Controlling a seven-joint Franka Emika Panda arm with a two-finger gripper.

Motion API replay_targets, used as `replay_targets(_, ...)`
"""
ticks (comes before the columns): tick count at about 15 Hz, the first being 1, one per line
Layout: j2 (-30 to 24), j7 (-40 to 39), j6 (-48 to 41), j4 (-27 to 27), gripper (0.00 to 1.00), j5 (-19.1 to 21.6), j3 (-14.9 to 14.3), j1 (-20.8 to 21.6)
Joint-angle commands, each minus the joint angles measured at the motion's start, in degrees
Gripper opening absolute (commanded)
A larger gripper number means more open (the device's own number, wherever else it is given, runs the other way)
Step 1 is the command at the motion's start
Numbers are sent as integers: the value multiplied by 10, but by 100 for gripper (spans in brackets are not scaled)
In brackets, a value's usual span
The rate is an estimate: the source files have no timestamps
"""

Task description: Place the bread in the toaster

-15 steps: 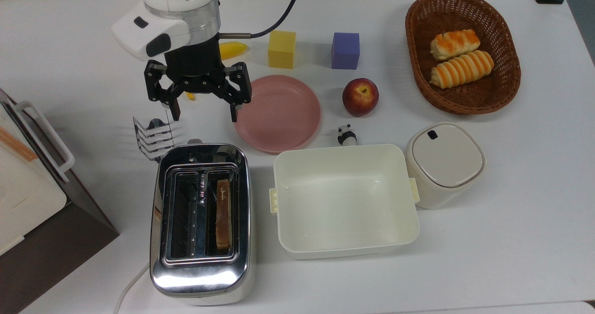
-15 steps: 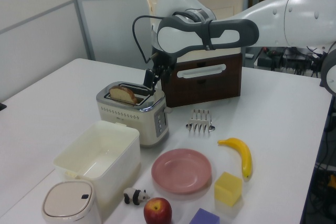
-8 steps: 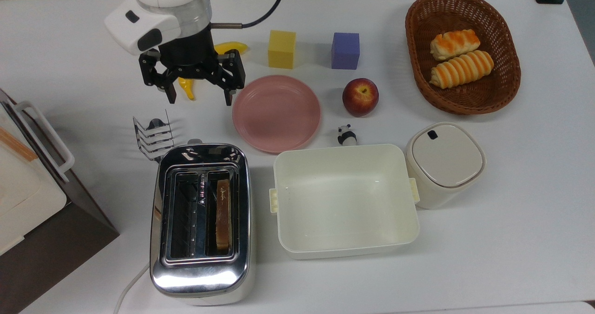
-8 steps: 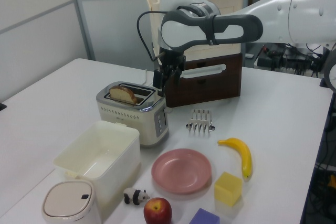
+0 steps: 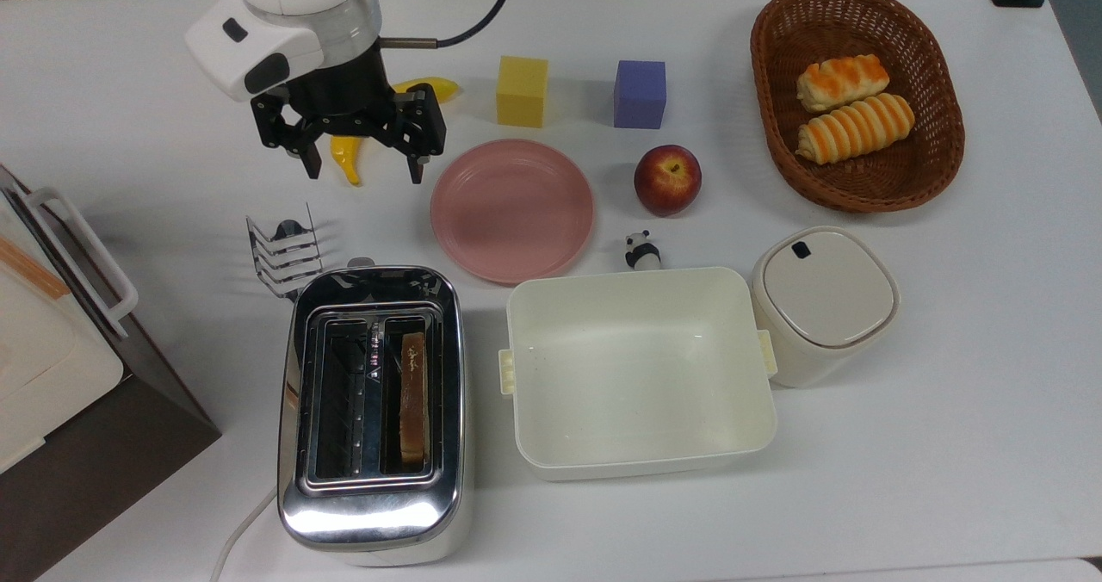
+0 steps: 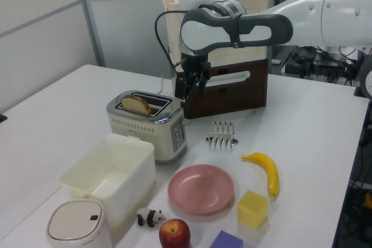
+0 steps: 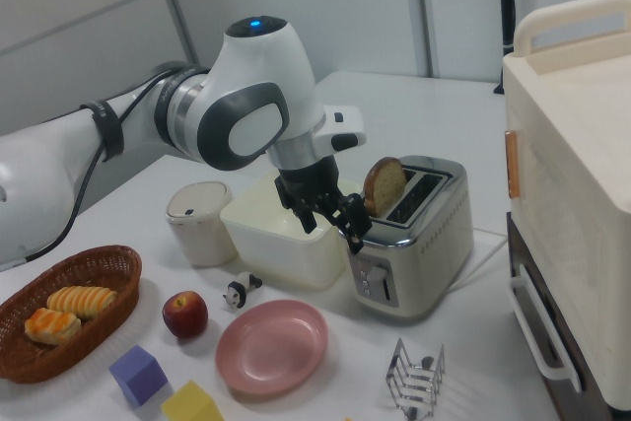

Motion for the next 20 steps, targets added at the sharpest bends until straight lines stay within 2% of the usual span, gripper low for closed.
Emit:
replay_targets(1, -18, 14, -18, -14, 100, -10, -4, 5)
replay_targets(8, -62, 81, -145, -15, 100, -17, 1, 14)
replay_targets(14, -138, 89, -234, -18, 100, -33, 4, 15)
replay_targets(16, -164, 91, -240, -40, 100, -64, 6, 43)
replay_targets(20, -168, 83, -234, -46, 100, -65, 6, 45)
